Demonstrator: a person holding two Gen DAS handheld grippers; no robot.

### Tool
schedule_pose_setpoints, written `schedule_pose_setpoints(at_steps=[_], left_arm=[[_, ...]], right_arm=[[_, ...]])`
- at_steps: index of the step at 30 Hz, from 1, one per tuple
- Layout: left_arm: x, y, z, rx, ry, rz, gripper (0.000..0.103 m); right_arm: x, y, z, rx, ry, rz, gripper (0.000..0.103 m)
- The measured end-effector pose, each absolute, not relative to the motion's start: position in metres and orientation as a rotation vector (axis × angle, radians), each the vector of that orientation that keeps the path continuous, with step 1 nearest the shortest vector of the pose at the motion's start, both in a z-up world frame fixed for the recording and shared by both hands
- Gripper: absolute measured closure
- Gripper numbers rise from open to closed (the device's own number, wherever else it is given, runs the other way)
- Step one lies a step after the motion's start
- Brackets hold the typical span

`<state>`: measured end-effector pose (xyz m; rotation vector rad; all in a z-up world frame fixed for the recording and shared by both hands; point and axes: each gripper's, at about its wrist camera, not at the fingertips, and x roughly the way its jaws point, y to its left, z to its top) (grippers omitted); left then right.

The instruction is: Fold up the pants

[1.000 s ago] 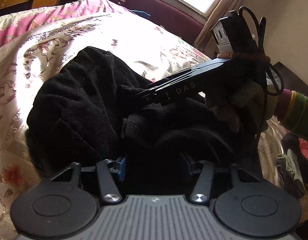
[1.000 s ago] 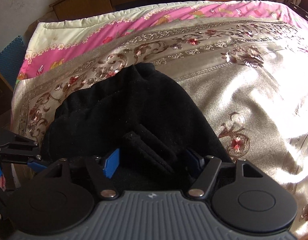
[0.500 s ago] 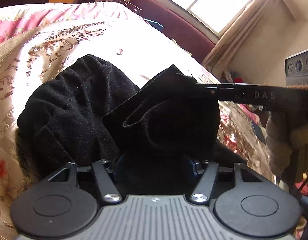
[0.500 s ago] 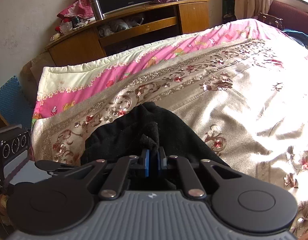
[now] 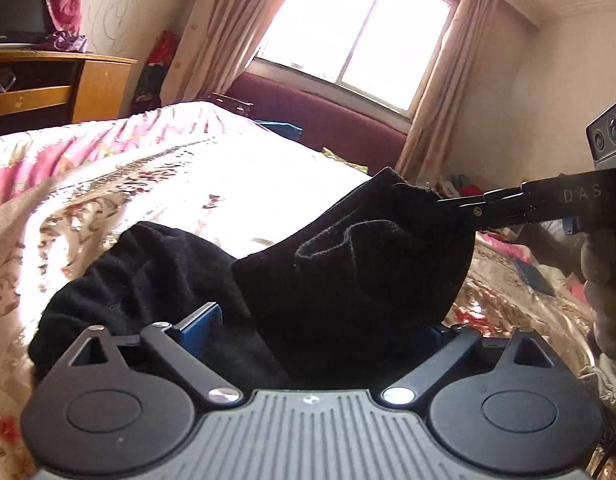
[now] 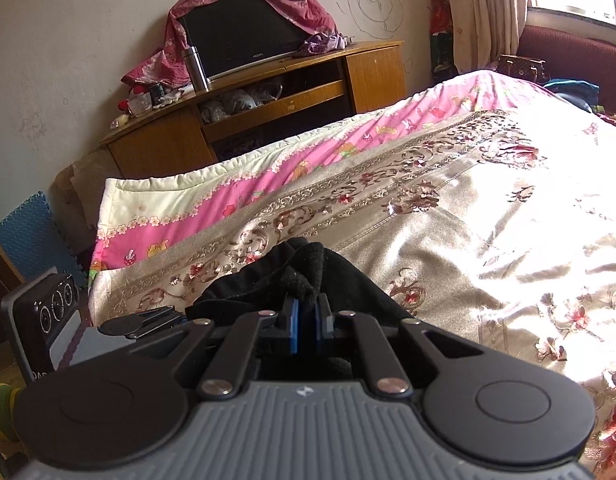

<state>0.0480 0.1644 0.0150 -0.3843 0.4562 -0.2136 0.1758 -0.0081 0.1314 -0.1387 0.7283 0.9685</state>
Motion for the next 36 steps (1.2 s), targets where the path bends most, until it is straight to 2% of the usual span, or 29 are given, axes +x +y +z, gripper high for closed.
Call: schedule_pose_setpoints(at_steps=[2,3,4,6,8,10,12,15,19,24,29,33,36], left_arm=[[0.064,0.168,0.013,-0.437,0.483,-0.262,0.0],[0.071,0.17,0.012,-0.454,0.498,-0.291,0.005],[0.076,0.171,0.013,-0.469,0.504,-0.315,0.026],[0.079,0.17,0.017,-0.489,0.514,-0.352,0.047],[0.073,0.168,0.025,-0.494,0.488,-0.361,0.056],[0.067,0.172,0.037,-0.521,0.444,-0.386,0.072],[0.06,0.176,0.053,-0.554,0.392,-0.414,0.078],[0.04,0.174,0.091,-0.621,0.272,-0.501,0.08],[0.025,0.15,0.14,-0.554,0.108,-0.647,0.08],[0.016,0.159,0.144,-0.59,0.079,-0.64,0.08],[-0.005,0.199,0.099,-0.601,0.205,-0.446,0.08],[0.003,0.232,0.053,-0.605,0.352,-0.258,0.08],[0.014,0.242,0.018,-0.566,0.475,-0.151,0.08]], right_arm=[[0.176,-0.013,0.13,-0.121,0.735,0.963,0.095],[0.176,-0.017,0.129,-0.111,0.737,0.959,0.095],[0.176,-0.018,0.128,-0.11,0.735,0.954,0.095],[0.178,-0.023,0.129,-0.103,0.729,0.939,0.095],[0.178,-0.025,0.133,-0.102,0.723,0.919,0.095],[0.176,-0.028,0.142,-0.107,0.701,0.893,0.095],[0.173,-0.033,0.154,-0.101,0.673,0.871,0.095],[0.16,-0.045,0.185,-0.096,0.578,0.802,0.095],[0.131,-0.06,0.238,-0.092,0.428,0.728,0.095],[0.108,-0.056,0.277,-0.139,0.37,0.694,0.095],[0.135,-0.001,0.225,-0.137,0.469,0.815,0.095],[0.166,0.069,0.153,-0.166,0.597,0.938,0.095],[0.181,0.112,0.1,-0.251,0.68,0.939,0.091]])
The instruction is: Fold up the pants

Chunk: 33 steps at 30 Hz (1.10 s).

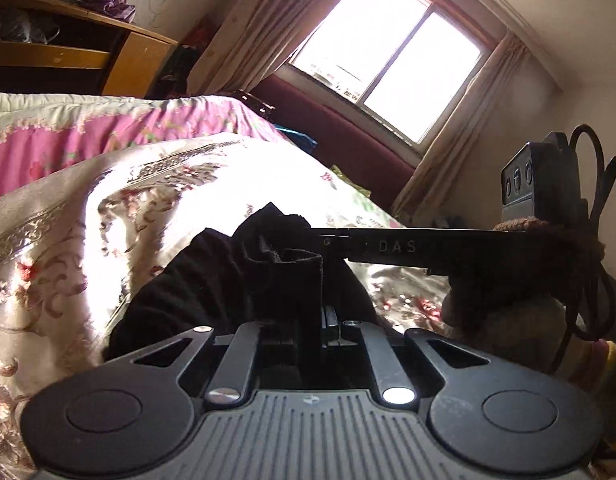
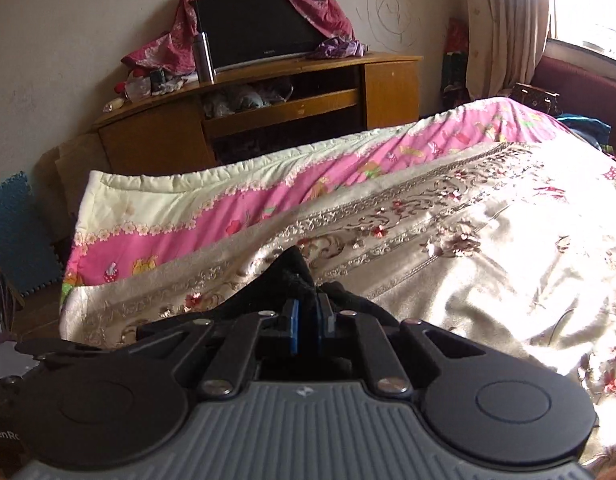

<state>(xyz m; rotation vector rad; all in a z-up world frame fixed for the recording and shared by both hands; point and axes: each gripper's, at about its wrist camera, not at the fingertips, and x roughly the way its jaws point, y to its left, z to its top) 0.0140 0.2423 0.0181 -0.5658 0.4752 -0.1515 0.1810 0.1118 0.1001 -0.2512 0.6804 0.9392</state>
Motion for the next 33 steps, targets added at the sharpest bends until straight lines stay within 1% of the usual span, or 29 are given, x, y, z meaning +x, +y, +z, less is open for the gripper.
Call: schedule_pose_setpoints(at_steps=[3,5,6,9,13,16,20,22,25,27,29,30,33], left_arm=[[0.009,0.249,0.001,-0.55,0.536,-0.115,0.08],[-0.003,0.255,0.001,-0.503,0.537,-0.092,0.08],[-0.007,0.254,0.004,-0.476,0.537,-0.079,0.08],[-0.012,0.256,0.014,-0.412,0.525,-0.042,0.079],[-0.018,0.253,0.04,-0.296,0.437,0.005,0.078],[-0.008,0.236,0.048,-0.248,0.4,-0.043,0.074],[0.023,0.21,0.037,-0.2,0.446,-0.125,0.073],[0.042,0.206,0.021,-0.163,0.524,-0.122,0.073],[0.066,0.215,-0.008,-0.178,0.696,-0.09,0.074],[0.064,0.215,-0.011,-0.164,0.707,-0.087,0.074],[0.057,0.205,-0.001,-0.12,0.685,-0.067,0.074],[0.054,0.198,0.004,-0.088,0.668,-0.06,0.074],[0.047,0.166,0.02,-0.012,0.616,-0.101,0.073]], right_arm=[[0.187,0.132,0.06,-0.323,0.69,0.908,0.089],[0.189,0.131,0.049,-0.281,0.694,0.891,0.086],[0.19,0.127,0.049,-0.234,0.695,0.897,0.086],[0.189,0.121,0.065,-0.165,0.601,0.864,0.084],[0.191,0.103,0.088,-0.073,0.539,0.802,0.083],[0.17,0.076,0.095,-0.044,0.529,0.792,0.081],[0.139,0.046,0.068,-0.013,0.59,0.742,0.082],[0.137,0.024,0.048,0.048,0.648,0.673,0.081],[0.156,-0.022,0.019,0.138,0.712,0.488,0.082],[0.166,-0.049,0.008,0.179,0.743,0.401,0.085],[0.16,-0.079,0.011,0.268,0.724,0.387,0.083],[0.15,-0.095,0.018,0.293,0.683,0.381,0.081],[0.119,-0.142,0.029,0.34,0.59,0.309,0.08]])
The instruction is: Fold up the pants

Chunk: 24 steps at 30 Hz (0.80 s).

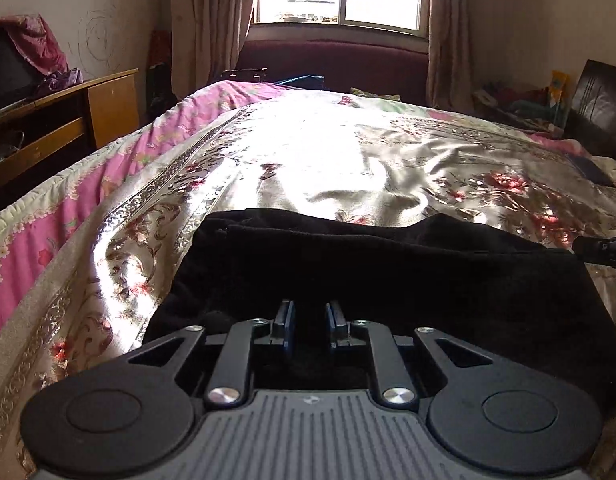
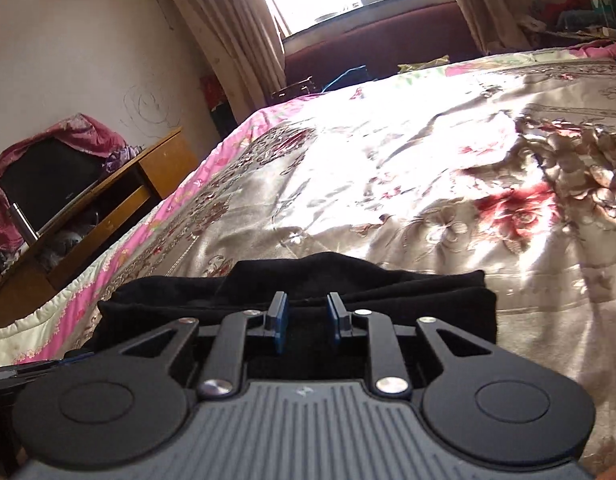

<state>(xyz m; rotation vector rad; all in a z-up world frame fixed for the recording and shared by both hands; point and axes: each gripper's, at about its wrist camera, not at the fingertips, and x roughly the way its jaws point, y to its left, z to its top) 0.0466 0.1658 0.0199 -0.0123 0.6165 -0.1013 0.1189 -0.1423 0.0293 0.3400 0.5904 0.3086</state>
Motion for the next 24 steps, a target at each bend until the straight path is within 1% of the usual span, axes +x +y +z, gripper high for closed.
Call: schedule_pose_setpoints(at_steps=[1,3,4,6,8,9,11,13,14,17,18,19,21,23,24], left_arm=[[0.048,0.153,0.023,0.007,0.607,-0.125,0.072],[0.055,0.127,0.026,0.034,0.598,-0.194,0.071],[0.06,0.114,0.024,0.048,0.601,-0.234,0.066],[0.073,0.089,0.015,0.094,0.628,-0.282,0.065],[0.085,0.074,0.002,0.123,0.679,-0.297,0.065],[0.089,0.071,0.0,0.133,0.693,-0.293,0.065],[0.088,0.066,0.005,0.139,0.676,-0.303,0.065],[0.085,0.06,0.007,0.173,0.665,-0.321,0.064],[0.086,0.055,0.004,0.196,0.675,-0.325,0.063],[0.091,0.046,-0.009,0.24,0.711,-0.316,0.061],[0.091,0.046,-0.007,0.229,0.708,-0.313,0.062],[0.089,0.045,-0.002,0.2,0.695,-0.329,0.062],[0.081,0.042,0.007,0.193,0.661,-0.362,0.061],[0.074,0.034,0.011,0.216,0.638,-0.389,0.06],[0.072,0.029,0.009,0.218,0.643,-0.412,0.058]], right_arm=[[0.112,-0.157,0.029,0.359,0.585,0.269,0.078],[0.107,-0.181,0.021,0.391,0.607,0.204,0.078],[0.105,-0.19,0.014,0.409,0.624,0.19,0.078],[0.109,-0.197,-0.001,0.428,0.673,0.193,0.076],[0.115,-0.195,-0.012,0.424,0.678,0.205,0.072],[0.117,-0.196,-0.016,0.431,0.685,0.211,0.071],[0.116,-0.204,-0.016,0.442,0.68,0.228,0.071],[0.107,-0.222,-0.014,0.484,0.657,0.219,0.066],[0.107,-0.228,-0.016,0.508,0.659,0.224,0.066],[0.111,-0.236,-0.027,0.655,0.695,0.29,0.065],[0.114,-0.233,-0.029,0.671,0.697,0.313,0.063],[0.118,-0.229,-0.029,0.649,0.7,0.316,0.06],[0.128,-0.224,-0.028,0.595,0.709,0.319,0.06],[0.142,-0.226,-0.032,0.628,0.719,0.343,0.058],[0.149,-0.228,-0.035,0.667,0.717,0.35,0.058]])
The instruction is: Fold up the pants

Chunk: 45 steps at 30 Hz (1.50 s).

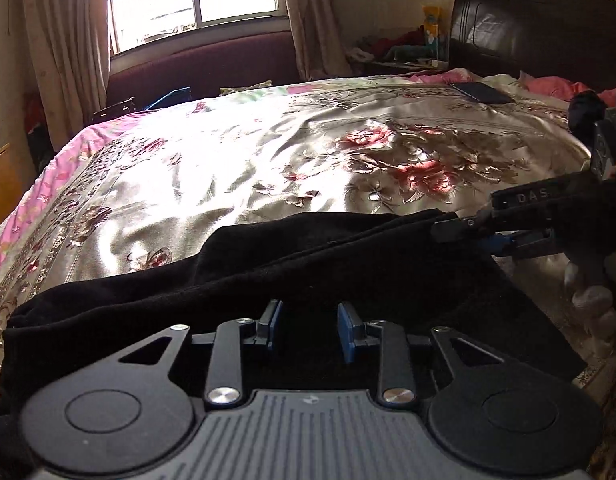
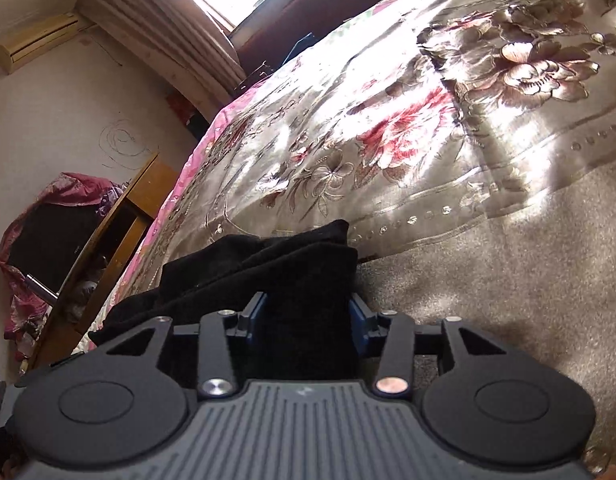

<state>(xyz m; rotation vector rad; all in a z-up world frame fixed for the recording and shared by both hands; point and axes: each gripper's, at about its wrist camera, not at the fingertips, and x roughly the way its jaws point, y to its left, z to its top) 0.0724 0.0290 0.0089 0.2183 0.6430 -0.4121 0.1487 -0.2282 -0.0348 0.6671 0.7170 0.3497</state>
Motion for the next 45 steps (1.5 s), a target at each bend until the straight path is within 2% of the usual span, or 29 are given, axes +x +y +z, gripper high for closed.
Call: schedule_pose_setpoints(at_steps=[2,3,7,12,13,15,18,21,22,24,26,27,28,31,39,45], left_arm=[[0.074,0.022,0.0,0.229,0.677,-0.431,0.056],[0.075,0.02,-0.006,0.235,0.691,-0.428,0.056],[0.08,0.02,-0.013,0.234,0.698,-0.433,0.055],[0.082,0.019,-0.014,0.247,0.708,-0.43,0.054],[0.079,0.019,-0.01,0.246,0.7,-0.427,0.054],[0.072,0.023,-0.004,0.232,0.686,-0.436,0.054],[0.063,0.028,0.001,0.226,0.681,-0.43,0.053],[0.064,0.028,-0.004,0.232,0.725,-0.424,0.051],[0.067,0.025,-0.009,0.246,0.768,-0.432,0.047],[0.068,0.019,-0.013,0.284,0.78,-0.421,0.047],[0.065,0.012,-0.016,0.317,0.777,-0.414,0.044],[0.063,0.009,-0.016,0.333,0.772,-0.413,0.044],[0.061,0.008,-0.016,0.339,0.772,-0.414,0.044],[0.06,0.009,-0.014,0.295,0.786,-0.415,0.044],[0.038,-0.024,-0.015,0.215,0.788,-0.574,0.044],[0.023,-0.055,-0.011,0.18,0.765,-0.76,0.044]], right_arm=[[0.157,-0.231,-0.039,0.72,0.699,0.339,0.07],[0.161,-0.231,-0.04,0.745,0.703,0.329,0.082],[0.166,-0.235,-0.029,0.79,0.675,0.339,0.09],[0.185,-0.235,-0.048,0.79,0.723,0.274,0.089],[0.183,-0.236,-0.046,0.786,0.713,0.287,0.083],[0.173,-0.243,-0.038,0.816,0.7,0.32,0.077],[0.146,-0.252,-0.027,0.783,0.703,0.351,0.061],[0.129,-0.248,-0.032,0.76,0.764,0.391,0.056],[0.129,-0.242,-0.037,0.749,0.794,0.402,0.056],[0.131,-0.232,-0.043,0.737,0.8,0.417,0.056],[0.137,-0.226,-0.047,0.773,0.792,0.415,0.06],[0.14,-0.225,-0.048,0.793,0.798,0.408,0.074],[0.143,-0.226,-0.05,0.801,0.814,0.398,0.081],[0.139,-0.244,-0.054,0.893,0.813,0.402,0.092],[0.107,-0.263,-0.038,0.871,0.798,0.371,0.093],[0.066,-0.315,-0.023,0.819,0.817,0.201,0.093]])
